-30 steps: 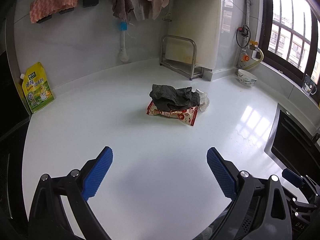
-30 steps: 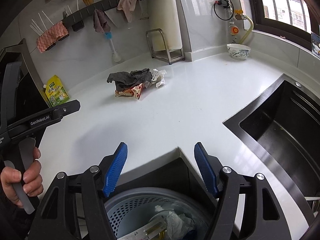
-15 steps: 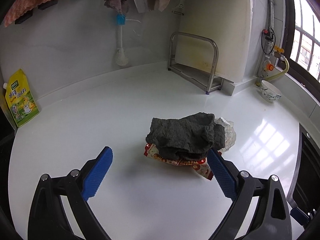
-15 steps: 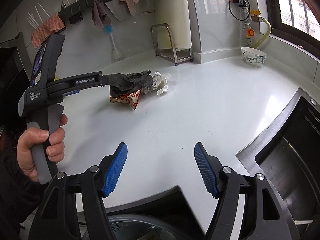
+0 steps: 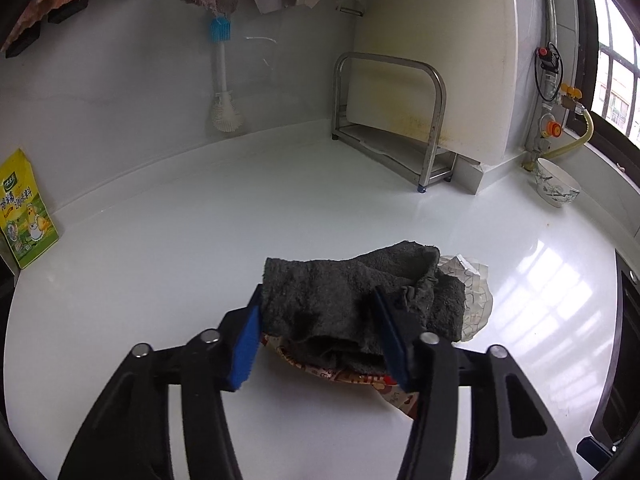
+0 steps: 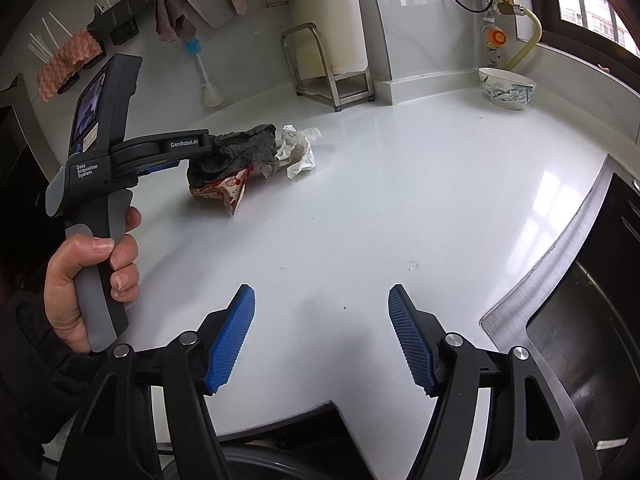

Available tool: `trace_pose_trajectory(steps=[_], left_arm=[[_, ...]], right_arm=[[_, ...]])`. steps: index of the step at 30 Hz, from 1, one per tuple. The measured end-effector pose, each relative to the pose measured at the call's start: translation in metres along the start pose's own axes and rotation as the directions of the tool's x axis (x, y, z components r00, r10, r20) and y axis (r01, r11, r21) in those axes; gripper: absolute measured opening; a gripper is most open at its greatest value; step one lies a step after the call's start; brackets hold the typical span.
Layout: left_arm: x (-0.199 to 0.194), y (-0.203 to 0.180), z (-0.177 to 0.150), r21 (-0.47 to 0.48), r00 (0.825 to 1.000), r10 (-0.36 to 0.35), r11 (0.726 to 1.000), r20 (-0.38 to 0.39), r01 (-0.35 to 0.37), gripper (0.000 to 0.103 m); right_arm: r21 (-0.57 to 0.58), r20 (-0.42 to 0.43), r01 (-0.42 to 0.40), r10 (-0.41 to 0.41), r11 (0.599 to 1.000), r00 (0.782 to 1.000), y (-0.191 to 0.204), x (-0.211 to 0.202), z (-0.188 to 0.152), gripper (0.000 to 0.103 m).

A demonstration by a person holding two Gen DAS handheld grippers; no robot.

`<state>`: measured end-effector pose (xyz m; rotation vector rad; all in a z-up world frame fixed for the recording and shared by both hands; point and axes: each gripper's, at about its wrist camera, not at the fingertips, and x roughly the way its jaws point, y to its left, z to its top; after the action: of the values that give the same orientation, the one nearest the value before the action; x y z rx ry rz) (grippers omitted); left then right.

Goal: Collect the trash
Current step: 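Close the left tool on the dark grey cloth and lift it, then grasp the crumpled white paper with the right tool while the left tool holds the cloth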

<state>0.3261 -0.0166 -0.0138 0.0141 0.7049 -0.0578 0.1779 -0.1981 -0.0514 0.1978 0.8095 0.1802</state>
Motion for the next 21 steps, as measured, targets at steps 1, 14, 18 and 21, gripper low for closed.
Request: trace_pose_trajectory(steps=[1, 14, 18, 21], left_arm=[[-0.003, 0.0, 0.0, 0.0, 1.0, -0.006, 1.0, 0.009, 0.006, 0.035], [-0.06, 0.02, -0.004, 0.004, 0.997, -0.055, 0.998, 0.055, 0.055, 0.015], [-0.086, 0.035, -0.011, 0.003, 0.995, -0.065, 0.998, 0.073, 0.065, 0.014], [-0.1, 0.047, -0.009, -0.01, 0.995, -0.066, 0.998, 0.074, 0.066, 0.014]], right_arm=[[0.002, 0.0, -0.001, 0.001, 1.0, 1.0, 0.0, 0.0, 0.001, 0.067], [-0.032, 0.022, 0.009, -0.008, 0.999, 1.0, 0.009, 0.01, 0.03, 0.067], [-0.046, 0.026, -0.006, 0.007, 0.999, 1.0, 0.016, 0.016, 0.037, 0.069], [-0.066, 0.018, -0.019, 0.02, 0.998, 1.0, 0.025, 0.025, 0.04, 0.069]])
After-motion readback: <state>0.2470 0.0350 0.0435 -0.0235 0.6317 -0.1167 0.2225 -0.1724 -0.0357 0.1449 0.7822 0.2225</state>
